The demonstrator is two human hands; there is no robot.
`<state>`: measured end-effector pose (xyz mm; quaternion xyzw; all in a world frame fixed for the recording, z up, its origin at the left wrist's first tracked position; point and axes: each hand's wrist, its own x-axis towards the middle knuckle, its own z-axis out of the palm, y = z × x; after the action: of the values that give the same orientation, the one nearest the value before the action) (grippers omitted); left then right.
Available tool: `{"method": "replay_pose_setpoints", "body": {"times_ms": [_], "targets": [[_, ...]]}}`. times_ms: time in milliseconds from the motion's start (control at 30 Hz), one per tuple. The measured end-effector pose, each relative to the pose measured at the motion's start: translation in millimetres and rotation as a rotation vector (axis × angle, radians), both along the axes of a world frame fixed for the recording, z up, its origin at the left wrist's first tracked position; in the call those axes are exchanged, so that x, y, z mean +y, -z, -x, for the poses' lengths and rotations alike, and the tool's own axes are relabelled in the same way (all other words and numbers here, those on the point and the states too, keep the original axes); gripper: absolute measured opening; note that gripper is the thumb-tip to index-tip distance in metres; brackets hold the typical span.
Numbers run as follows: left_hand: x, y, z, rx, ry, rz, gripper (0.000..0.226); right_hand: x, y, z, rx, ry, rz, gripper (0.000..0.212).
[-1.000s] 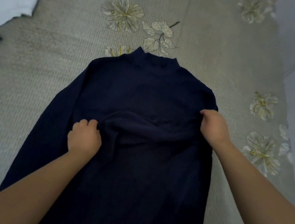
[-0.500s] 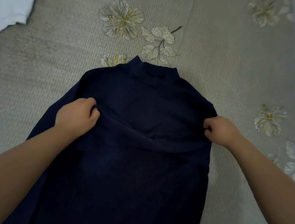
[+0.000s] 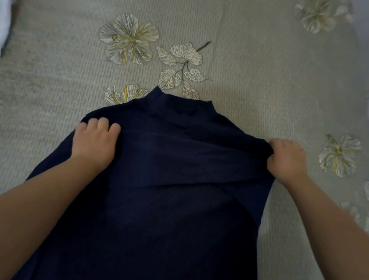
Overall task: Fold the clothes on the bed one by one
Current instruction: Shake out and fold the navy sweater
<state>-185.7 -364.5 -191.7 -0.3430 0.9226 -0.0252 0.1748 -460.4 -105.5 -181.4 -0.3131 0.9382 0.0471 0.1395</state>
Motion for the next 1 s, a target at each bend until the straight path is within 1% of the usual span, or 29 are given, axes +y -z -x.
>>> {"method": "replay_pose_setpoints", "body": {"times_ms": [67,100,133,167,200,233,267,300,333,367,467,533,633,700,733,767,800,833,900,933,1000], "targets": [[-1,2,0,0.085,-0.079,0.016,0.028,5,2,-14,0.081,0.094,0.239,0.032],[3,1,-2,0.196,-0.078,-0.006,0.028,10,-1,-24,0.122,0.147,0.36,0.03],[10,2,-5,0.314,-0.01,-0.038,0.029,16,-3,-37,0.147,0.159,0.438,0.029],[21,1,-11,0.4,0.112,-0.066,0.034,24,-5,-53,0.151,0.125,0.462,0.031],[33,2,-18,0.426,0.247,-0.099,0.041,34,-5,-73,0.132,0.056,0.44,0.035],[47,3,-27,0.382,0.354,-0.138,0.047,43,-4,-94,0.105,-0.027,0.386,0.041],[57,3,-34,0.306,0.4,-0.178,0.05,52,-1,-113,0.082,-0.099,0.326,0.046],[63,2,-38,0.234,0.389,-0.217,0.052,58,4,-126,0.066,-0.135,0.287,0.048],[66,2,-39,0.204,0.342,-0.238,0.052,62,8,-134,0.062,-0.131,0.271,0.046],[65,3,-39,0.213,0.287,-0.242,0.047,63,12,-137,0.073,-0.11,0.282,0.04],[57,1,-35,0.339,0.218,-0.223,0.021,59,15,-127,0.125,-0.109,0.346,0.031],[55,-8,-31,0.421,0.084,-0.308,0.007,58,10,-119,0.119,-0.139,0.349,0.03],[54,-31,-23,0.557,-0.221,-0.549,0.016,67,2,-114,0.049,-0.194,0.302,0.03],[46,-42,-17,0.541,-0.471,-0.863,0.021,74,-2,-109,-0.079,-0.169,0.335,0.024],[41,-47,-15,0.516,-0.626,-1.045,0.024,75,-4,-104,-0.139,-0.105,0.377,0.019],[37,-48,-14,0.47,-0.748,-1.15,0.027,74,-6,-98,-0.174,-0.004,0.413,0.018],[35,-49,-15,0.395,-0.78,-1.15,0.026,72,-6,-92,-0.162,0.093,0.426,0.024],[32,-45,-17,0.321,-0.707,-1.048,0.024,69,-5,-85,-0.124,0.137,0.424,0.032],[27,-38,-24,0.212,-0.479,-0.801,0.015,56,-3,-73,-0.043,0.105,0.393,0.043],[26,-36,-28,0.167,-0.369,-0.759,0.015,49,-3,-68,-0.019,0.079,0.38,0.041],[27,-29,-37,0.102,-0.205,-0.776,0.021,36,-1,-56,0.002,0.024,0.376,0.028]]}}
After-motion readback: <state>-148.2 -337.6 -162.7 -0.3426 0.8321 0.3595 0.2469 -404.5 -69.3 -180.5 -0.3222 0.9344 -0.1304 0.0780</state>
